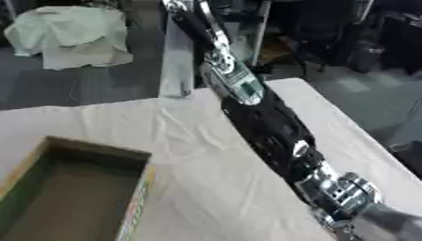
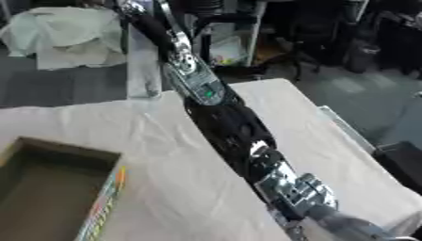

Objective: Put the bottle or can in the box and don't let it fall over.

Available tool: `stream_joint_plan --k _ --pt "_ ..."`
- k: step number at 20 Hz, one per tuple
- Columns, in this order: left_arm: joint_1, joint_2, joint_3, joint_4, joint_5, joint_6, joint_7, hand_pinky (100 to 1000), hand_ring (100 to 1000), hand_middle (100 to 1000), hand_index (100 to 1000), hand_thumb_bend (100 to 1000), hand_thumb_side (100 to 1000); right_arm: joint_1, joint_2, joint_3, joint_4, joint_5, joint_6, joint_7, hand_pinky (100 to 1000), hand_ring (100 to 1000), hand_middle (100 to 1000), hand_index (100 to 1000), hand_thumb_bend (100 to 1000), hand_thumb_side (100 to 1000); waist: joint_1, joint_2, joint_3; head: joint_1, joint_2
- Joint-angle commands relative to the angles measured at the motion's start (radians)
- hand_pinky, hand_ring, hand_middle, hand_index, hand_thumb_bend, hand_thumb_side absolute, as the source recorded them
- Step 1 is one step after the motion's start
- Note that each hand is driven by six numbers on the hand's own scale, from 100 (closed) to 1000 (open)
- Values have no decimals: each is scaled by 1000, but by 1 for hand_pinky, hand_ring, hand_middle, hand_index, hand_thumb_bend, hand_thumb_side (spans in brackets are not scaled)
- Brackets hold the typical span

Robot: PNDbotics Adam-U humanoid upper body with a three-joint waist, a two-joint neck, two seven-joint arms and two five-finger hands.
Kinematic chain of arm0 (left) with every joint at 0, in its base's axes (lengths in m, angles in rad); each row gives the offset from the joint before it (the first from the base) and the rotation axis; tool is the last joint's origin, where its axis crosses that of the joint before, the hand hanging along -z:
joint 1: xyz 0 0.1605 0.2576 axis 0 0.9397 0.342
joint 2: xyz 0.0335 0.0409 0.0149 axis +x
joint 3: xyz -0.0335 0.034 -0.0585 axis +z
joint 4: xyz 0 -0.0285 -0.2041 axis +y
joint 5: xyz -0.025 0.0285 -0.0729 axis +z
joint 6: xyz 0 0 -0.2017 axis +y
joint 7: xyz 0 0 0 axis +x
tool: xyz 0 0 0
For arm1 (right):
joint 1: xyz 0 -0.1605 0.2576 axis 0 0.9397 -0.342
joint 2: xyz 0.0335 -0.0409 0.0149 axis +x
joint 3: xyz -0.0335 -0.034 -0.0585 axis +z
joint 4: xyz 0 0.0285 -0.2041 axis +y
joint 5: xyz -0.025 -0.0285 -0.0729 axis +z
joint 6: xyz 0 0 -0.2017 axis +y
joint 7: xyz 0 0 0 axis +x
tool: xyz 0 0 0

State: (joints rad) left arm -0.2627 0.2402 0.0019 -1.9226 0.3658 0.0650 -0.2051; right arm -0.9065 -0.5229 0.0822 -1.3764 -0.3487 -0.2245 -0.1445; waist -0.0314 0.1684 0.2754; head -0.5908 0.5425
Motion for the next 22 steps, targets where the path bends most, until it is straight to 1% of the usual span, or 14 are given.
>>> stream_joint_plan --k 1,4,8,18,22 --pt "-10 23 18 -11 18 4 29 1000 944 1000 790 136 814 -19 19 1 -56 18 22 -23 100 100 170 164 100 470 1 -27 3 1 23" --pt "-14 21 20 -13 31 10 45 1000 943 1000 790 139 810 -13 39 3 -80 29 35 -39 100 100 168 165 100 459 -1 -34 7 6 41" --pt "-20 18 24 -16 43 14 59 1000 942 1000 789 143 806 -10 56 10 -100 49 38 -47 100 100 169 165 100 470 -2 -38 13 16 54" --pt "-17 19 31 -14 54 23 81 1000 942 1000 790 156 815 13 113 29 -102 74 83 -62 100 100 177 167 100 470 -5 -45 10 92 92" --pt "-13 23 33 -11 61 28 89 1000 941 1000 790 163 818 19 133 42 -103 70 123 -79 100 100 181 168 100 470 -8 -53 7 114 106"
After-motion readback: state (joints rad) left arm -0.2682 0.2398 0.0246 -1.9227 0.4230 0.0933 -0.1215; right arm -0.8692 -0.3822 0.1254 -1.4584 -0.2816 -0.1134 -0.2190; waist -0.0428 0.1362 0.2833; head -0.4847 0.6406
